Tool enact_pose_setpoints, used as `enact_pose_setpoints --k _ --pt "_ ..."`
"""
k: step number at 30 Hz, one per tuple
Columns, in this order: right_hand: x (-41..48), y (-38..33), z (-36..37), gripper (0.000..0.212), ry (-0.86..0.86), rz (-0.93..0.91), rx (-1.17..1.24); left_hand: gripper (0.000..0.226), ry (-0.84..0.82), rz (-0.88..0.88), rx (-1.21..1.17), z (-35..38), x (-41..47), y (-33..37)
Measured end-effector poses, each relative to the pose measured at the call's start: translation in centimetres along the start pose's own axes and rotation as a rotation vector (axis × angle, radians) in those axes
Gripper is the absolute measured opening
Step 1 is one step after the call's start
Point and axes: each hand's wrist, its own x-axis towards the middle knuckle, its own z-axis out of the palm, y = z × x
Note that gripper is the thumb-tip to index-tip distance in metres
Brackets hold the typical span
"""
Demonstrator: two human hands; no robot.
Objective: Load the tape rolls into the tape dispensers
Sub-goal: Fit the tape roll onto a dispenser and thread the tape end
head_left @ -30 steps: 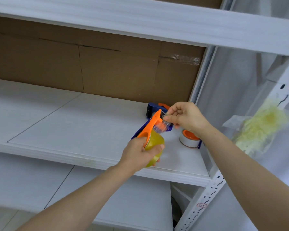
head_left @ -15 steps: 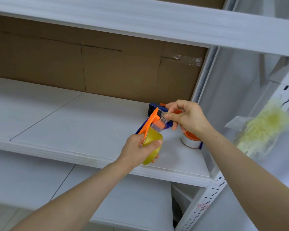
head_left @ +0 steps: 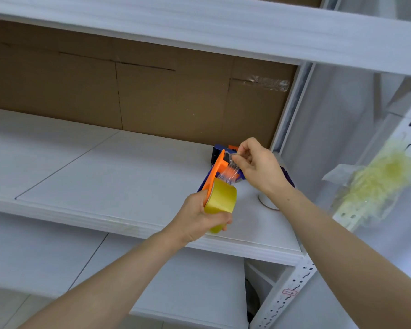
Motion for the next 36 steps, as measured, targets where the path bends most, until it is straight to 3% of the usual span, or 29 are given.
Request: enact_pose_setpoints --k 5,9,13,20,31,36 --pt "0.2 -0.3 0.0 0.009 0.007 0.030 -0.054 0.017 0.012 0.066 0.057 0.1 -0.1 -0.6" --pt "0.9 -0.2 -1.7 0.023 -0.119 0.245 0.295 0.030 0.013 0.053 0.125 0.1 -0.3 -1.2" --pt "1.2 -0.1 -2.8 0.018 -0.188 0.276 0.345 0.034 0.006 0.051 0.132 0.2 -0.2 -1.3" --pt "0.6 -0.2 -2.6 0.002 -0.194 0.113 0.123 0.041 0.002 0.047 0.153 0.5 -0.1 -1.2" --pt "0.0 0.4 -0.5 0.006 -0.060 -0.011 -0.116 0.041 0.042 0.053 0.138 0.8 0.0 -0.7" --pt "0.3 0.7 0.1 0.010 -0.036 -0.030 -0.238 0.017 0.023 0.049 0.112 1.0 0.0 -0.7"
